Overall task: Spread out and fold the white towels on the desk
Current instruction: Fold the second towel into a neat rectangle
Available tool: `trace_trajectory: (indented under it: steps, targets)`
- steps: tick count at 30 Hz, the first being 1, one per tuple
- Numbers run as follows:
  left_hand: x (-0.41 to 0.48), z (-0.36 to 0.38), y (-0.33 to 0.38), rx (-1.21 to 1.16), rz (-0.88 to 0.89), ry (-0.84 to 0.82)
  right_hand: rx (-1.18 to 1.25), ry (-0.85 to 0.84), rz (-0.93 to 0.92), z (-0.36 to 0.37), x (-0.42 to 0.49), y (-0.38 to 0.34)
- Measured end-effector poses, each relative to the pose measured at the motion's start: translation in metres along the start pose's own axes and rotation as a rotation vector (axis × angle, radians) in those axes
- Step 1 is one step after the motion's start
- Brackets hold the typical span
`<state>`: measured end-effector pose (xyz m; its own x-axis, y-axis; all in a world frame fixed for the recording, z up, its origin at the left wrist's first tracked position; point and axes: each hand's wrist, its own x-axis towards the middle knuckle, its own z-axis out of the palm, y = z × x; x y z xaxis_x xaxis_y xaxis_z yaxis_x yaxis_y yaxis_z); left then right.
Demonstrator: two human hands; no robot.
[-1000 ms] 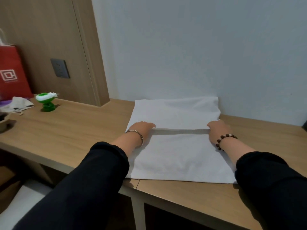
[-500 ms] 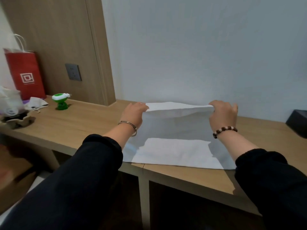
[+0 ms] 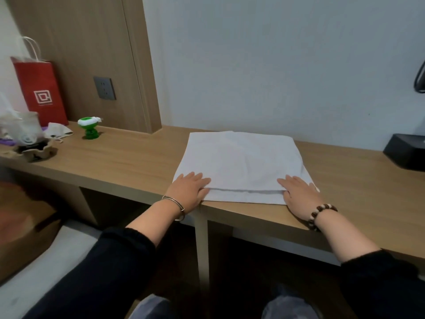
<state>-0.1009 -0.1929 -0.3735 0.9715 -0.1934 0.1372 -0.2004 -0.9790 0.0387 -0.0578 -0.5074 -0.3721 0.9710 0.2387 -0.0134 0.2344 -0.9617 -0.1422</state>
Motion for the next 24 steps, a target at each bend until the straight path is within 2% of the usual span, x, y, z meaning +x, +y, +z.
trace_trajectory:
  steps: [3, 6, 12, 14, 15, 16, 18, 20, 22, 23, 24]
  targets:
    - [0.008, 0.005, 0.01, -0.036, -0.07, -0.009, 0.015, -0.014, 0.041, -0.008, 0.011, 0.003]
    - [0.021, 0.008, 0.022, -0.071, -0.13, 0.026, -0.013, 0.03, 0.181, -0.015, 0.026, -0.003]
    - [0.032, 0.016, 0.02, -0.121, -0.193, 0.143, -0.196, 0.431, 0.333, -0.013, 0.04, -0.009]
    - [0.033, 0.017, 0.02, -0.131, -0.207, 0.166, -0.178, 0.628, 0.348, -0.018, 0.038, -0.004]
    - [0.033, 0.017, 0.019, -0.137, -0.214, 0.18, -0.167, 0.663, 0.371, -0.018, 0.038, -0.003]
    - [0.033, 0.018, 0.019, -0.144, -0.221, 0.194, -0.224, 0.635, 0.397, -0.018, 0.036, -0.004]
    - [0.032, 0.019, 0.02, -0.155, -0.233, 0.215, -0.33, 0.472, 0.415, -0.015, 0.031, -0.008]
    - [0.031, 0.019, 0.02, -0.173, -0.246, 0.227, -0.259, 0.437, 0.323, -0.013, 0.029, -0.008]
    - [0.03, 0.019, 0.02, -0.199, -0.263, 0.258, 0.026, 0.526, 0.075, -0.013, 0.028, -0.015]
    - [0.029, 0.019, 0.021, -0.215, -0.269, 0.282, 0.211, 0.536, -0.057, -0.011, 0.027, -0.023]
    - [0.028, 0.019, 0.021, -0.233, -0.27, 0.307, 0.359, 0.477, -0.167, -0.008, 0.026, -0.035]
